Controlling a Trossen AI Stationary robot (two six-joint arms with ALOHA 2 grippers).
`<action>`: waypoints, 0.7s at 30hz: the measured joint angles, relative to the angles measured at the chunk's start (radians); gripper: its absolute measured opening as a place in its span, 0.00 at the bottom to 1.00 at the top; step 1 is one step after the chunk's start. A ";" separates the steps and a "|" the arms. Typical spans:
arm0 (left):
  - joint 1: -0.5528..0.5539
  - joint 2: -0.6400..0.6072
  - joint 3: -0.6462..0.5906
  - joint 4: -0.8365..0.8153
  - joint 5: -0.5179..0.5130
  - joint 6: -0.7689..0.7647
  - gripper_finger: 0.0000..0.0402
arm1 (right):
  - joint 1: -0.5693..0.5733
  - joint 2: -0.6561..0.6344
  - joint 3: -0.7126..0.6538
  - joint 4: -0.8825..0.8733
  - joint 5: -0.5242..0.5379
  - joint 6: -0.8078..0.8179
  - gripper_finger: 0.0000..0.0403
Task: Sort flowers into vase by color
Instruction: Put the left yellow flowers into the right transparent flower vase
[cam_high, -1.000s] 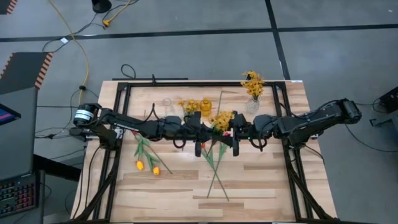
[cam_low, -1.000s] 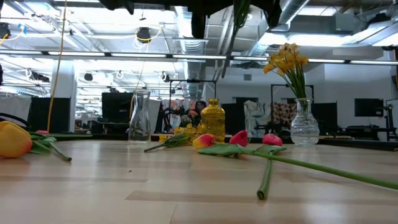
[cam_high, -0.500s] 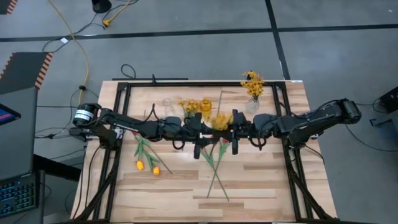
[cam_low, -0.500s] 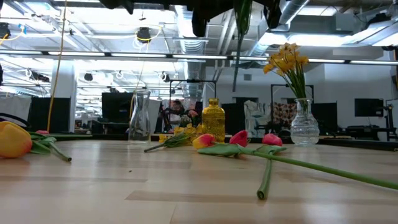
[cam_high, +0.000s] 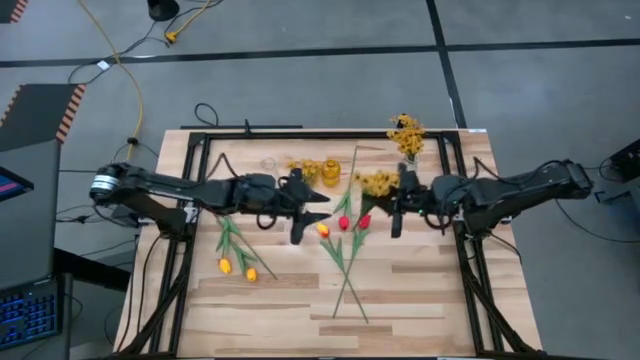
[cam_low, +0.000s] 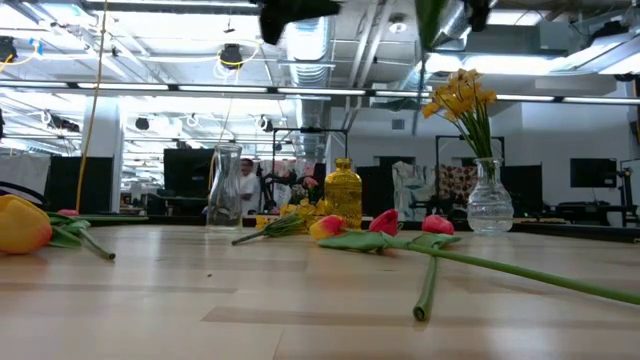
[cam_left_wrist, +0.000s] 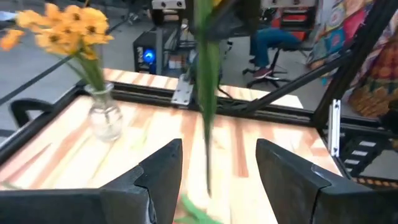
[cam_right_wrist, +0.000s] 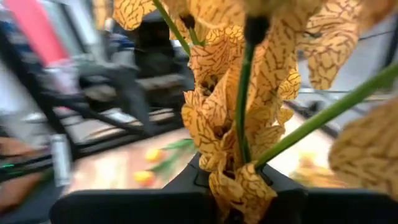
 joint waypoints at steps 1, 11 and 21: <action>-0.001 -0.022 0.000 -0.022 -0.014 0.001 0.48 | 0.000 -0.020 0.000 -0.028 0.042 -0.012 0.12; -0.002 -0.149 0.000 -0.204 -0.139 0.003 0.48 | 0.000 -0.183 0.000 -0.203 0.398 -0.100 0.11; -0.002 -0.140 0.000 -0.243 -0.158 0.002 0.48 | 0.000 -0.225 0.000 -0.208 0.701 -0.268 0.11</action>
